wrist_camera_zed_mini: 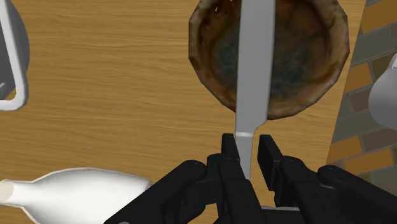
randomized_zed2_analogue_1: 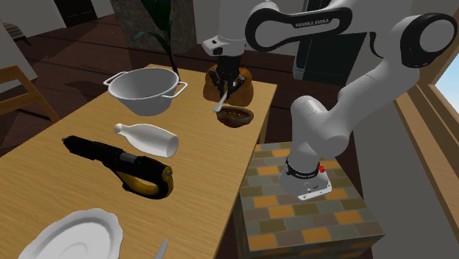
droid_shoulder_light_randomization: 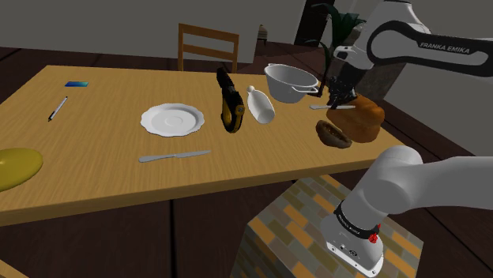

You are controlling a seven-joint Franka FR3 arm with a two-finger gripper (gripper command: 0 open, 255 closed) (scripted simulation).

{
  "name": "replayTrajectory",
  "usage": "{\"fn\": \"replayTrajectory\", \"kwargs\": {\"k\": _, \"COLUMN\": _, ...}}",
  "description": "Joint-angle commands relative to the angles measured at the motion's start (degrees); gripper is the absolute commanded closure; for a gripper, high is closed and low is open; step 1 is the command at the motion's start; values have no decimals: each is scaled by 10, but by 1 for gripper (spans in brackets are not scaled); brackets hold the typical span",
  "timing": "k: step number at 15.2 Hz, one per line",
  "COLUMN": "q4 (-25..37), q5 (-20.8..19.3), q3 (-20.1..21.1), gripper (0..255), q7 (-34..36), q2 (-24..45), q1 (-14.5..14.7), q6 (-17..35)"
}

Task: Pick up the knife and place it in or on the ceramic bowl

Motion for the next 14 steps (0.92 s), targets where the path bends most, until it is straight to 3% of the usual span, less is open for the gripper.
{"fn": "replayTrajectory", "kwargs": {"k": 1, "q4": 8, "q5": -12, "q3": -17, "gripper": 255, "q7": -22, "q2": -3, "q1": -9, "q6": -8}}
{"fn": "replayTrajectory", "kwargs": {"k": 14, "q4": -84, "q5": -48, "q3": -55, "gripper": 255, "q7": -15, "q2": 3, "q1": -23, "q6": 90}}
